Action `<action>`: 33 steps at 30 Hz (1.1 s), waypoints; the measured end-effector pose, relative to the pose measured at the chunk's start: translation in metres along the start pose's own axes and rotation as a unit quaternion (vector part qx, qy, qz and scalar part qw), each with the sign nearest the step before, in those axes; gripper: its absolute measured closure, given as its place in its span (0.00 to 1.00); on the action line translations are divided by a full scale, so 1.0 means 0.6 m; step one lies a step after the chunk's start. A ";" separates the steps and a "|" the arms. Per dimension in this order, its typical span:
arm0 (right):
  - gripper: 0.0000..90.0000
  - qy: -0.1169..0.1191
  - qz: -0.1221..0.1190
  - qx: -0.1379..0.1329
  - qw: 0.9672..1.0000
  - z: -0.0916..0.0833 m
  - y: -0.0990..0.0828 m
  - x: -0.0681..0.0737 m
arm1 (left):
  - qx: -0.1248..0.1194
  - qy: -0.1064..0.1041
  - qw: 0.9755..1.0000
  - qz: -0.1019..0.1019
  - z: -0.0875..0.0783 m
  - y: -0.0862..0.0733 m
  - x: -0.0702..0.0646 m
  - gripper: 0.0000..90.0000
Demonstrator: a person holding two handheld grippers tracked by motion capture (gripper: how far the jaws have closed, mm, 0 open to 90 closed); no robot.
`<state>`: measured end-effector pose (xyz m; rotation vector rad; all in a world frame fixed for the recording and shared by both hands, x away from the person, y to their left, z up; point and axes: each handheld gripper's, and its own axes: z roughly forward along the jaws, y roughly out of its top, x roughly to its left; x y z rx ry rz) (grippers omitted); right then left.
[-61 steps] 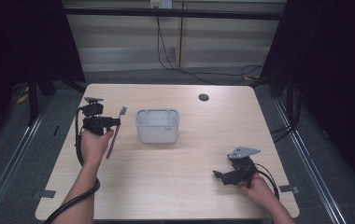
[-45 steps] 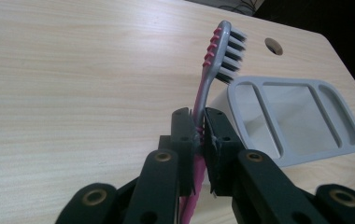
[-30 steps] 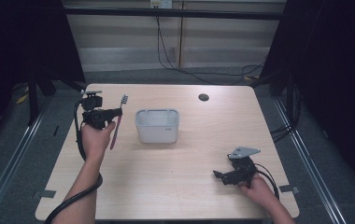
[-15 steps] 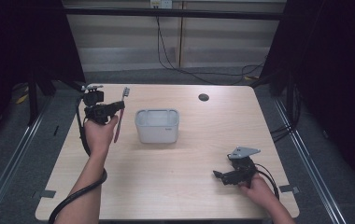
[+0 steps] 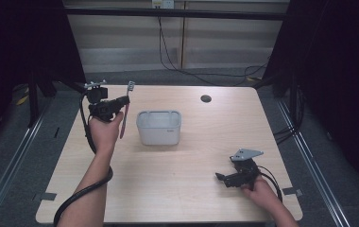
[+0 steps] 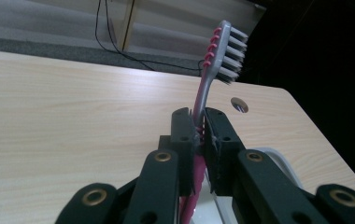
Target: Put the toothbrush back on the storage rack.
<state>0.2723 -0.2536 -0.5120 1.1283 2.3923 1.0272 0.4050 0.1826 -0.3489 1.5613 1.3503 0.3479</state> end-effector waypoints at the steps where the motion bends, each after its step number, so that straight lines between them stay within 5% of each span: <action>1: 0.10 0.000 0.000 0.000 1.000 0.000 0.000 0.000 | -0.001 -0.001 1.000 0.002 0.000 0.002 -0.002 0.93; 33: 0.10 0.000 -0.001 -0.002 1.000 0.000 0.000 0.000 | -0.032 -0.026 0.999 0.010 0.027 0.027 -0.035 0.93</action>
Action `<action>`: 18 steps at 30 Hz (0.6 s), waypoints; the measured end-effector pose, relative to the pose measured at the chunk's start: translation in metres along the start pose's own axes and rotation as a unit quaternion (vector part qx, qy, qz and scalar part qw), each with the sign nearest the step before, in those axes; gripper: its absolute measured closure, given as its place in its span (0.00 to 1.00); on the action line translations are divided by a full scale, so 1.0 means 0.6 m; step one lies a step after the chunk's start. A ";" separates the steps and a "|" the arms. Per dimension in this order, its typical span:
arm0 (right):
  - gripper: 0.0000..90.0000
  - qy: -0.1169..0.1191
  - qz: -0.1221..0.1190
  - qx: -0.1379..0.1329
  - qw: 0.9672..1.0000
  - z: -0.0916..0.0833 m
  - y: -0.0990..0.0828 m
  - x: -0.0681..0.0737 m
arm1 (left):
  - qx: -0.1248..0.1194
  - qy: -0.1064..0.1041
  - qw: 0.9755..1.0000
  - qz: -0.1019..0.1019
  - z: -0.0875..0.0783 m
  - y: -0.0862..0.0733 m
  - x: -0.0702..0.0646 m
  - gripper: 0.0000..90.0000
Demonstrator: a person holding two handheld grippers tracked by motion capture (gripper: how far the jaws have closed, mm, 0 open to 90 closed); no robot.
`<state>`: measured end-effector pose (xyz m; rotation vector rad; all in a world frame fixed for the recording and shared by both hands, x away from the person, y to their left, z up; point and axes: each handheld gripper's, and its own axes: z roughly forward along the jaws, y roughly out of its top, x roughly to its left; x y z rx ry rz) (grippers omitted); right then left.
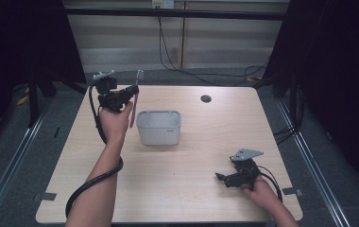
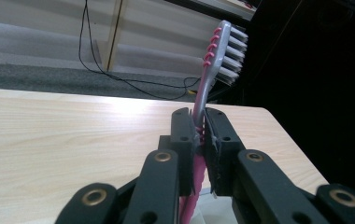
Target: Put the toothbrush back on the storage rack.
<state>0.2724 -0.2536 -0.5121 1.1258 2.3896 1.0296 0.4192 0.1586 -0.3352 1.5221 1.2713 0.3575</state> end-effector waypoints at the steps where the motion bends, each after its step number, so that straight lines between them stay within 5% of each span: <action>1: 0.10 0.000 0.000 0.000 1.000 0.000 0.000 0.000 | -0.002 -0.001 1.000 -0.001 0.001 0.003 -0.001 0.93; 18: 0.10 0.000 0.001 0.001 1.000 0.000 0.000 0.000 | -0.002 -0.010 1.000 0.006 0.022 0.011 -0.015 0.93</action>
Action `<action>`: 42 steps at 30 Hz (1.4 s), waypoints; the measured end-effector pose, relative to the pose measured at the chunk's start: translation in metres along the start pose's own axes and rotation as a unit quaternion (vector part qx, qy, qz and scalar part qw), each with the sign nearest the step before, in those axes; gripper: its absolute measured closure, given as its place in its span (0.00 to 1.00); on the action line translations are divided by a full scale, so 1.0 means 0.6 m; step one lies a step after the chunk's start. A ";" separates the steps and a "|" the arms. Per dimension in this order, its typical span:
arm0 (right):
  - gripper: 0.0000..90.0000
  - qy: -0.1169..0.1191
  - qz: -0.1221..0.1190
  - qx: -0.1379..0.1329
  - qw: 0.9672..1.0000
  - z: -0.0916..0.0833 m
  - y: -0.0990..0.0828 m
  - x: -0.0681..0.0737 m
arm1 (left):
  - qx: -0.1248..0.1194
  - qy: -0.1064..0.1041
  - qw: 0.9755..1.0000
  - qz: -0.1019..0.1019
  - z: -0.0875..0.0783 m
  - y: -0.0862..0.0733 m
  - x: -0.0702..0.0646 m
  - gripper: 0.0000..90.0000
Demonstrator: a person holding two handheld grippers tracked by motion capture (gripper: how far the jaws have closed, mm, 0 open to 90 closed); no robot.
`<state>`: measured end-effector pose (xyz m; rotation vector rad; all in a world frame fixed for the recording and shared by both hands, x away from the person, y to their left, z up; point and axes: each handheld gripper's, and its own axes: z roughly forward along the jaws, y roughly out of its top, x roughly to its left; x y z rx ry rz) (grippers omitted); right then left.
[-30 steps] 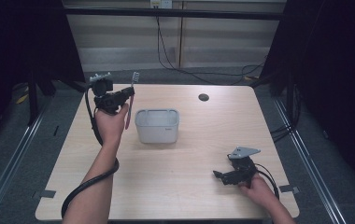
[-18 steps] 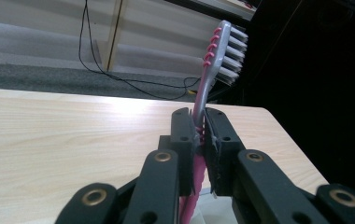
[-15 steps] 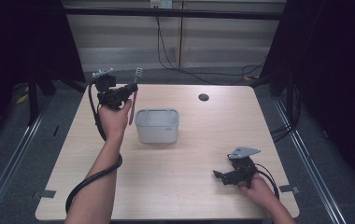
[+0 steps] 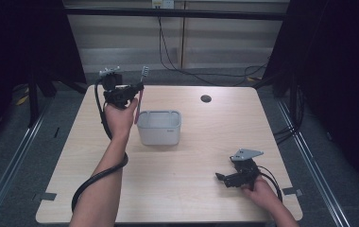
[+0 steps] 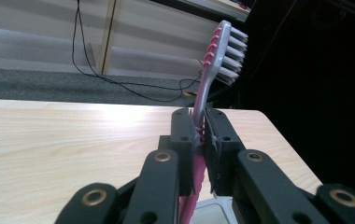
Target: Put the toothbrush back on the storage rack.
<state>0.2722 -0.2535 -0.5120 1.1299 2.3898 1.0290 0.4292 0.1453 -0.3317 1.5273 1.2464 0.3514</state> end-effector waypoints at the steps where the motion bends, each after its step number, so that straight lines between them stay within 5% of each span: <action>1: 0.10 0.000 -0.002 -0.001 1.000 0.000 0.000 0.000 | -0.001 0.000 1.000 0.001 0.003 0.001 -0.002 0.92; 42: 0.10 -0.001 0.003 0.002 1.000 0.000 0.000 0.001 | -0.005 -0.008 1.000 -0.005 0.037 -0.009 -0.003 0.92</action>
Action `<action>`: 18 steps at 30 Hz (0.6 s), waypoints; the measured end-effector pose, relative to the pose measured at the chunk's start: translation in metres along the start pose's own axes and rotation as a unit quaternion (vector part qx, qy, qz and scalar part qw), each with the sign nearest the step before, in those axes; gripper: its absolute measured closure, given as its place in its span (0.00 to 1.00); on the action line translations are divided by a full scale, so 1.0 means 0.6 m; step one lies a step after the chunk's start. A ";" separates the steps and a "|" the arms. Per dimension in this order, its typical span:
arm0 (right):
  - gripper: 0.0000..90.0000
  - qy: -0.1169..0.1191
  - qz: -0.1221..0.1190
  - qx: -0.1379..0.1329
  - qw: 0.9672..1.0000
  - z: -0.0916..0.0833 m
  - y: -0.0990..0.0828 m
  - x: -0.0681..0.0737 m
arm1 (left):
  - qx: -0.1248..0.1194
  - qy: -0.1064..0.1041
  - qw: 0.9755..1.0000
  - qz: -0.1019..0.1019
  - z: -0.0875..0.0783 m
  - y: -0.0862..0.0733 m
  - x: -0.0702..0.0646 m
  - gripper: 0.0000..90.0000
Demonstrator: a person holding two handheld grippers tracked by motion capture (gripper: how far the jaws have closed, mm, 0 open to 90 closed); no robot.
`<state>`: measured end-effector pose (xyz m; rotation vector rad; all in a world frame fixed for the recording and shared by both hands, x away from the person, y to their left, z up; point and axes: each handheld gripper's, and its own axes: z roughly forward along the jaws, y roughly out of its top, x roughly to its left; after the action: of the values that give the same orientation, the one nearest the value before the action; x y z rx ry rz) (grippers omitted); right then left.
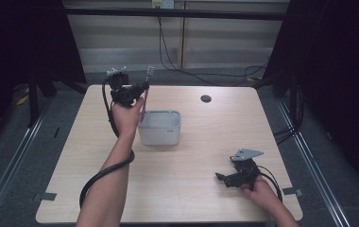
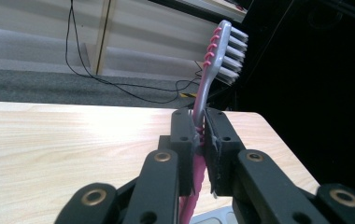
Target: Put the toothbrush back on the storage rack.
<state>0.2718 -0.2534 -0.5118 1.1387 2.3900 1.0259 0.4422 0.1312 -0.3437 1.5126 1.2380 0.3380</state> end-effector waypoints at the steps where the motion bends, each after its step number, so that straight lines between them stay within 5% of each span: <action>1: 0.10 0.001 -0.004 -0.002 1.000 0.001 0.000 -0.001 | 0.000 -0.001 1.000 0.000 0.001 -0.002 0.001 0.92; 18: 0.10 0.001 -0.004 -0.002 1.000 0.000 0.000 -0.001 | 0.000 0.007 1.000 -0.004 0.001 -0.021 0.016 0.92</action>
<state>0.2723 -0.2537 -0.5120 1.1266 2.3912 1.0280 0.4404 0.1367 -0.3583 1.5074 1.2554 0.3430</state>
